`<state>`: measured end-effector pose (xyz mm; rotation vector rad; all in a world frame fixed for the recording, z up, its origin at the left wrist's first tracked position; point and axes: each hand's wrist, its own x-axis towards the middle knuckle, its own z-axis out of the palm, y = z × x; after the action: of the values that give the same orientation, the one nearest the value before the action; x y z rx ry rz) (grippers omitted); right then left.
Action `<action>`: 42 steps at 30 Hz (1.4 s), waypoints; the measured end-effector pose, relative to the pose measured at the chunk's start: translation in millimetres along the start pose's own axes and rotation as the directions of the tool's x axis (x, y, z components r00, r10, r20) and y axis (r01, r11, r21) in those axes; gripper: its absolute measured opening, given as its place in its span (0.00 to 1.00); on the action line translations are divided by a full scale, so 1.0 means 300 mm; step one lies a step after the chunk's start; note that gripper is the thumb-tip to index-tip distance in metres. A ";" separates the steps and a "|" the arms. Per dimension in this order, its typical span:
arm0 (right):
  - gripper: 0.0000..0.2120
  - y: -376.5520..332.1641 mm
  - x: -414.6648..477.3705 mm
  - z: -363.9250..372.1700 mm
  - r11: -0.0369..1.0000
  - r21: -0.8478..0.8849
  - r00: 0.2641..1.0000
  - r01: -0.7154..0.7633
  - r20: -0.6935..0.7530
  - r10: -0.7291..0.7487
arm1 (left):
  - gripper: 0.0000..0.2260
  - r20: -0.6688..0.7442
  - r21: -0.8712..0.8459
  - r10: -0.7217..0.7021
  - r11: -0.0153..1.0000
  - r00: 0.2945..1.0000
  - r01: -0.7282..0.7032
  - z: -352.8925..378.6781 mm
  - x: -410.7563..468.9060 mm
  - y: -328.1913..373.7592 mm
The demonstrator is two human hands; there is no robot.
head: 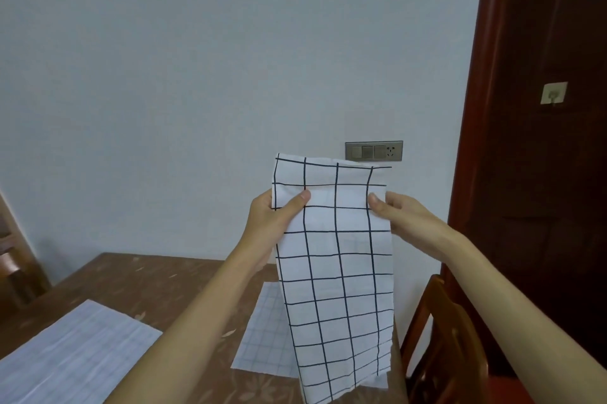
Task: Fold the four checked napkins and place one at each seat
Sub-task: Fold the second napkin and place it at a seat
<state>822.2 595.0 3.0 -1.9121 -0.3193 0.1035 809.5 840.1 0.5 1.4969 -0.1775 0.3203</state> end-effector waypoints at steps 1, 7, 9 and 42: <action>0.29 0.002 -0.003 0.014 1.000 0.007 0.999 0.006 0.033 -0.006 | 0.05 0.000 0.005 0.003 1.000 1.000 -0.003 -0.006 0.002 0.007; 0.16 -0.015 0.027 0.054 0.956 0.228 0.982 0.183 -0.092 -0.166 | 0.11 0.046 0.072 -0.026 0.997 0.999 0.023 -0.046 0.007 0.038; 0.16 -0.035 0.029 0.060 0.954 0.178 0.965 0.242 -0.150 -0.217 | 0.11 0.027 0.088 -0.006 0.996 1.000 0.004 -0.049 0.003 0.052; 0.46 0.054 0.022 0.130 0.959 0.185 0.977 0.214 -0.023 -0.213 | 0.16 0.005 0.175 -0.055 0.983 0.998 0.053 -0.182 -0.049 -0.062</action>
<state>822.5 626.9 -25.5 -1.6811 -0.4953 -0.0126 797.0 892.0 -25.5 1.6744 -0.1186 0.2910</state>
